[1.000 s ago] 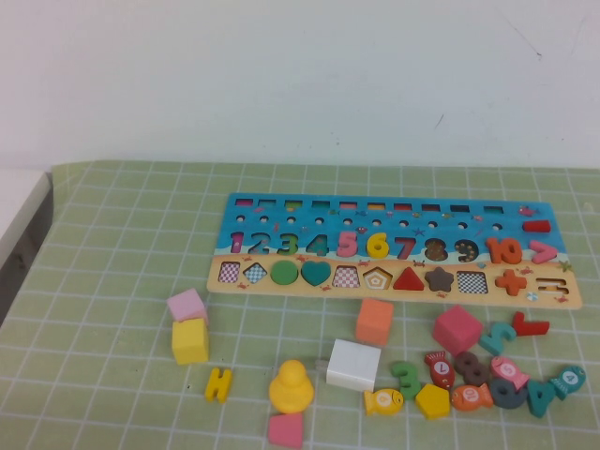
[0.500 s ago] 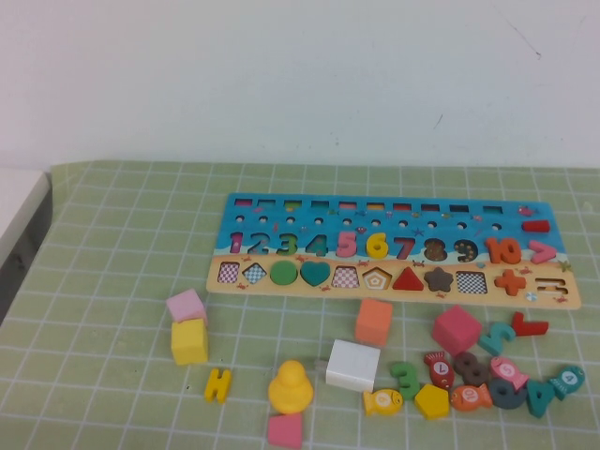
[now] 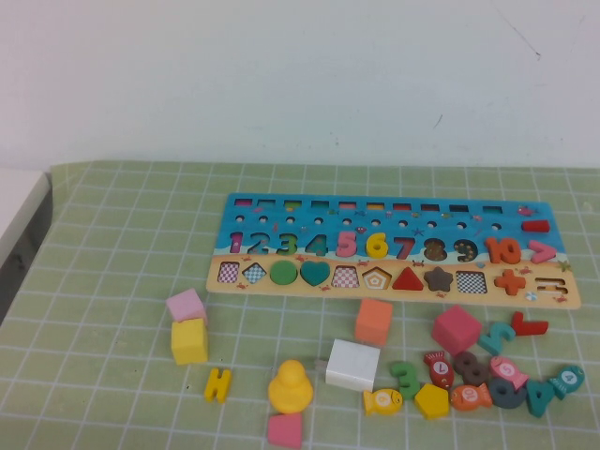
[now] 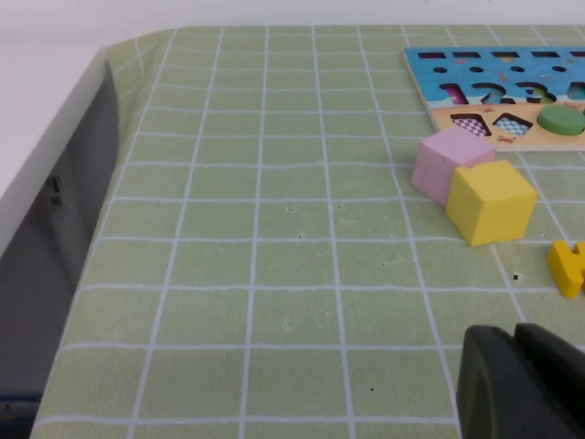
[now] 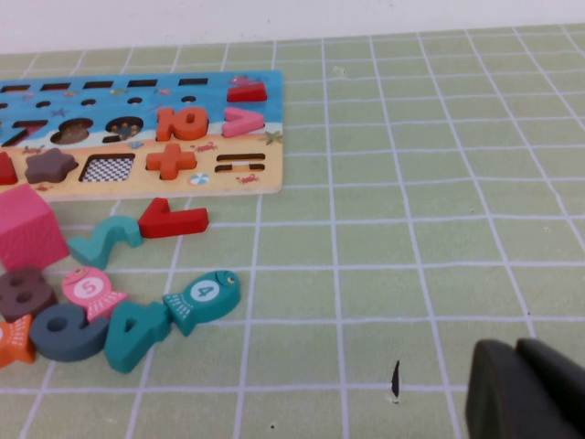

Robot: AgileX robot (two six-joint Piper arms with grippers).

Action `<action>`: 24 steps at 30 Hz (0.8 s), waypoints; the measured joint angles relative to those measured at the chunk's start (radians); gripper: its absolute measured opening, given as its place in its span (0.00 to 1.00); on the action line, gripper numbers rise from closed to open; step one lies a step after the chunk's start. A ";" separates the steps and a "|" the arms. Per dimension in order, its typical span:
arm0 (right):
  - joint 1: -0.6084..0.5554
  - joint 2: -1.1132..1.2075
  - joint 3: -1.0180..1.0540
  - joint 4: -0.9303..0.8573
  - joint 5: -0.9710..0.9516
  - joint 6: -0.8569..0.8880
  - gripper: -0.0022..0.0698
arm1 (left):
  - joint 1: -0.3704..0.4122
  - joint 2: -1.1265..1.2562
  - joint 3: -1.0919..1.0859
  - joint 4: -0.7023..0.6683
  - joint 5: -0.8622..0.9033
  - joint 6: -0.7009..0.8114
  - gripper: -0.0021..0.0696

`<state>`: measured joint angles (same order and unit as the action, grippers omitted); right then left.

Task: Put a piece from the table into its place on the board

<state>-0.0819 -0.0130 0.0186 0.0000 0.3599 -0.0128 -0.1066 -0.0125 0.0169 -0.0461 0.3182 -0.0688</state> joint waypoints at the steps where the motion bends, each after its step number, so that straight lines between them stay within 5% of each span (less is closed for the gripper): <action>1: 0.000 0.000 0.000 0.000 0.000 0.000 0.03 | 0.000 0.000 0.000 0.000 0.000 -0.004 0.03; 24: 0.000 0.000 0.000 0.000 0.000 -0.004 0.03 | 0.000 0.000 0.000 0.000 0.000 -0.013 0.03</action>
<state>-0.0819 -0.0130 0.0186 0.0000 0.3599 -0.0165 -0.1066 -0.0125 0.0169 -0.0461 0.3182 -0.0821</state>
